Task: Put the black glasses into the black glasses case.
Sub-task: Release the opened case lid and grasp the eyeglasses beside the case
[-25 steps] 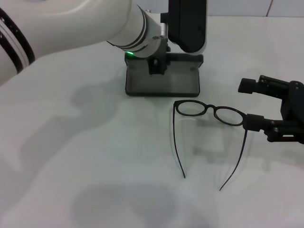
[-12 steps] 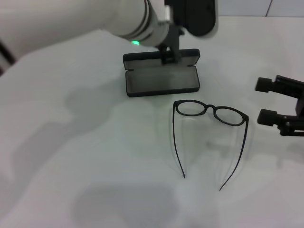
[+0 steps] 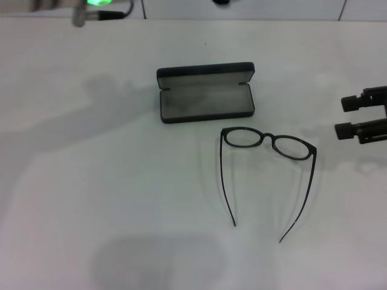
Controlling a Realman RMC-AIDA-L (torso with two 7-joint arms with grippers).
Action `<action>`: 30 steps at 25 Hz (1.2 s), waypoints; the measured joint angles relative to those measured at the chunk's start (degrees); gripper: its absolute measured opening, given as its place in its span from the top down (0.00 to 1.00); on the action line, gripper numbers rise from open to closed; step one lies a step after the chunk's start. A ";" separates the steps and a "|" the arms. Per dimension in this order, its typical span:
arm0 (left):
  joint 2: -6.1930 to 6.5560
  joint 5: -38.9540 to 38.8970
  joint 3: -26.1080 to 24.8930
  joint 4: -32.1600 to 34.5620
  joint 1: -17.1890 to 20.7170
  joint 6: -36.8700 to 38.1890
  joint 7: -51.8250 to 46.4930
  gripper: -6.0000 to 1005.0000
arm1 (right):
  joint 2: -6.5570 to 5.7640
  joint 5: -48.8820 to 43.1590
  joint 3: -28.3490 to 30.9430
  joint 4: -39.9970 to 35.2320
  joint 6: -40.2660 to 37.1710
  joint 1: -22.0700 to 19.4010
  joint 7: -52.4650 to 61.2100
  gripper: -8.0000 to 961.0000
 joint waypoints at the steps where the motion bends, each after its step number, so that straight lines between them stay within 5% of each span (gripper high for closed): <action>1: 0.03 -7.72 -2.22 -3.36 1.84 1.17 3.70 0.58 | 0.13 -3.37 -0.09 -1.52 -0.17 2.02 2.49 0.17; 6: 0.08 -33.39 -8.36 -24.66 5.94 10.89 20.37 0.59 | -0.04 -14.69 -1.31 -0.77 -0.44 11.32 10.43 0.24; 7: 0.09 -39.04 -9.71 -33.11 6.18 16.17 26.75 0.59 | -0.35 -18.83 -2.02 1.77 -0.37 14.87 13.01 0.25; 12: 0.11 -44.30 -10.68 -46.43 7.26 25.35 39.35 0.59 | -0.06 -24.81 -2.56 7.96 1.01 21.31 14.42 0.27; 20: 0.18 -44.68 -12.11 -53.99 7.91 29.52 45.81 0.61 | 1.72 -27.26 -13.80 21.68 10.73 32.50 14.28 0.30; 30: 0.18 -44.63 -12.18 -54.99 9.24 29.83 48.12 0.62 | 5.65 -30.83 -16.96 23.37 17.82 34.97 15.09 0.33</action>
